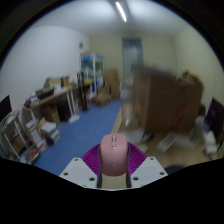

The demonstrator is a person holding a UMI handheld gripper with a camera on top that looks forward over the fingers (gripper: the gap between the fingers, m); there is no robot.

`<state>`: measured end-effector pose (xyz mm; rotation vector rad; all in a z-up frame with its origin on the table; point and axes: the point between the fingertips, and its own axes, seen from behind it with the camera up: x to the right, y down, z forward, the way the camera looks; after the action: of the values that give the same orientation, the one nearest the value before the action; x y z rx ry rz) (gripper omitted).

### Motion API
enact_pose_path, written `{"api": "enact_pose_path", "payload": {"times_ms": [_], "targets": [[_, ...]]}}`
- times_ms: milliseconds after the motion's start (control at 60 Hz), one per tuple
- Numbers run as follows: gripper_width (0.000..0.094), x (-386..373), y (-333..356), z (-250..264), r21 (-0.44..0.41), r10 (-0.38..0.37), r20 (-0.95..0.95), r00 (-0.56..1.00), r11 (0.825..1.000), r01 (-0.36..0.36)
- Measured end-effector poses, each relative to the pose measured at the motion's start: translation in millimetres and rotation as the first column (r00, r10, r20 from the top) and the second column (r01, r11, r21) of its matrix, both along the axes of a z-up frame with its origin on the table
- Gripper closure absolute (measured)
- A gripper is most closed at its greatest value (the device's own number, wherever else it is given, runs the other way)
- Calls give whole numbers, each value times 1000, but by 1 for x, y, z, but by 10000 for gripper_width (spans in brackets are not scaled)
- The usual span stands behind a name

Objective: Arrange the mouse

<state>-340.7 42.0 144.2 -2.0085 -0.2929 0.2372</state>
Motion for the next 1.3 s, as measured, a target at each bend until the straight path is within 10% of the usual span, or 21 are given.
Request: {"api": "enact_pose_path", "payload": {"times_ms": [83, 183, 583, 683, 817, 900, 1183, 1300], "targets": [[617, 62, 3, 99, 187, -46, -8, 999, 981, 46], [618, 147, 6, 122, 211, -107, -32, 994, 971, 112], [563, 259, -43, -159, -212, -104, 87, 991, 970, 121], [607, 259, -42, -160, -219, -118, 54, 992, 967, 127], [420, 258, -42, -160, -278, -106, 89, 990, 952, 127], [33, 254, -52, -151, -325, -154, 37, 987, 933, 158], [95, 262, -155, -65, -248, -348, -36, 937, 911, 329], [95, 267, -212, -51, -278, -453, -93, 886, 867, 414]]}}
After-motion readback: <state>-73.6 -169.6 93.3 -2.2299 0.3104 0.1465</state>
